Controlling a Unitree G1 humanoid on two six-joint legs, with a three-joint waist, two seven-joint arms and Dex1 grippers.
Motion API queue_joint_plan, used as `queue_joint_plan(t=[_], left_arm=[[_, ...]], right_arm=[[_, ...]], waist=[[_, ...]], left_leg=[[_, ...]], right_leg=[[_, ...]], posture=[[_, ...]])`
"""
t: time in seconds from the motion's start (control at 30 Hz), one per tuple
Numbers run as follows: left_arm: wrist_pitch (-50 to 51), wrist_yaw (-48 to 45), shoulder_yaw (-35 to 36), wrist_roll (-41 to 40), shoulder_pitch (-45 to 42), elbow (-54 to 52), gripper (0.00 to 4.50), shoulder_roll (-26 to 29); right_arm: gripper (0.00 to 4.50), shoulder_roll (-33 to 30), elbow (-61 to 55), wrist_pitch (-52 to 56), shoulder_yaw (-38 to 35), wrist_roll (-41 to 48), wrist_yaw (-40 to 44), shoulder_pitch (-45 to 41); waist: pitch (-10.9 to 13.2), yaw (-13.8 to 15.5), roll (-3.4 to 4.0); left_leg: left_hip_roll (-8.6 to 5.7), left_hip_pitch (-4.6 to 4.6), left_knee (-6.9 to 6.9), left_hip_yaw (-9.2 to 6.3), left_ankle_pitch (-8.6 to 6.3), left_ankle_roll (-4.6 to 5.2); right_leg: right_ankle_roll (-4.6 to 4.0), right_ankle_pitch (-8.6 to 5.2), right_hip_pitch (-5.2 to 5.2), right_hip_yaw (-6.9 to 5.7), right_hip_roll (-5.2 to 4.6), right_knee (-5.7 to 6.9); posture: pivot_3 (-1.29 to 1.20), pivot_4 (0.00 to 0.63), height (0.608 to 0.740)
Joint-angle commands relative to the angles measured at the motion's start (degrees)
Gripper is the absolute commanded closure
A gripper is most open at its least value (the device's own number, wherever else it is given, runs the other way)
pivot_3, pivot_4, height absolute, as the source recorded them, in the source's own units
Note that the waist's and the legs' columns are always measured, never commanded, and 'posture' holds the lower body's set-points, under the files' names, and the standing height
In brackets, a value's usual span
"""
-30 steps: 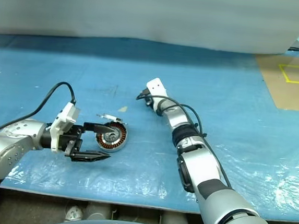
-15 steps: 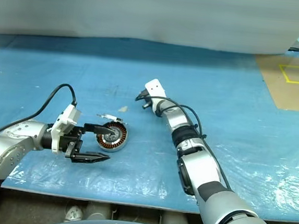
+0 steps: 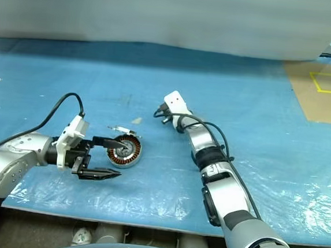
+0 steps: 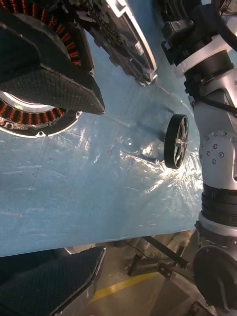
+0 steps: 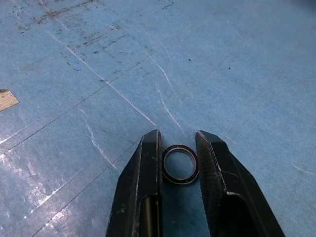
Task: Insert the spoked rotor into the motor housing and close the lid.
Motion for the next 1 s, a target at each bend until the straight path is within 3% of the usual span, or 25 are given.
queue_joint_plan(t=[0.03,0.17,0.43,0.77,1.0], left_arm=[[-0.9,-0.4,0.2,-0.1,-0.8,-0.6,0.00,-0.1],[-0.8,-0.3,0.2,-0.2,-0.7,-0.7,0.00,-0.2],[-0.8,-0.1,0.0,-0.2,-0.7,-0.9,0.00,-0.3],[-0.9,0.0,-0.2,0.2,-1.4,-0.5,0.00,-0.6],[-0.8,-0.1,0.0,0.1,-1.4,-0.5,0.00,-0.4]], right_arm=[[2.29,-0.1,-0.1,0.3,1.1,-0.9,0.3,1.6],[0.88,0.2,-2.6,2.4,1.0,-0.3,0.6,2.6],[0.88,-0.1,-8.2,4.3,1.3,-0.3,1.7,5.6],[0.88,-0.3,-6.7,4.7,0.4,-0.2,0.9,5.4],[3.25,-0.1,-7.3,5.3,0.5,0.1,1.4,5.7]], waist=[[0.0,0.0,0.00],[0.0,-0.2,0.00],[0.0,-0.2,0.00],[0.0,-0.2,0.00],[0.0,-0.1,0.00]], left_leg=[[0.00,0.00,0.00,0.00,0.00,0.00],[0.00,0.06,-0.02,0.00,0.00,0.00],[0.00,0.08,-0.04,0.01,0.00,0.00],[-0.01,0.10,-0.06,0.01,0.00,-0.01],[-0.02,0.22,-0.04,0.01,0.00,-0.01]], right_leg=[[0.00,0.00,0.00,0.00,0.00,0.00],[0.00,0.00,0.02,0.02,0.01,0.01],[0.00,0.00,0.03,0.03,0.01,-0.01],[0.00,0.00,0.05,0.04,0.01,-0.02],[0.00,0.00,0.17,0.05,-0.01,0.00]], posture=[[0.00,0.150,0.740],[0.00,0.150,0.740],[0.00,0.150,0.740],[0.00,0.150,0.740],[0.00,0.150,0.740]])
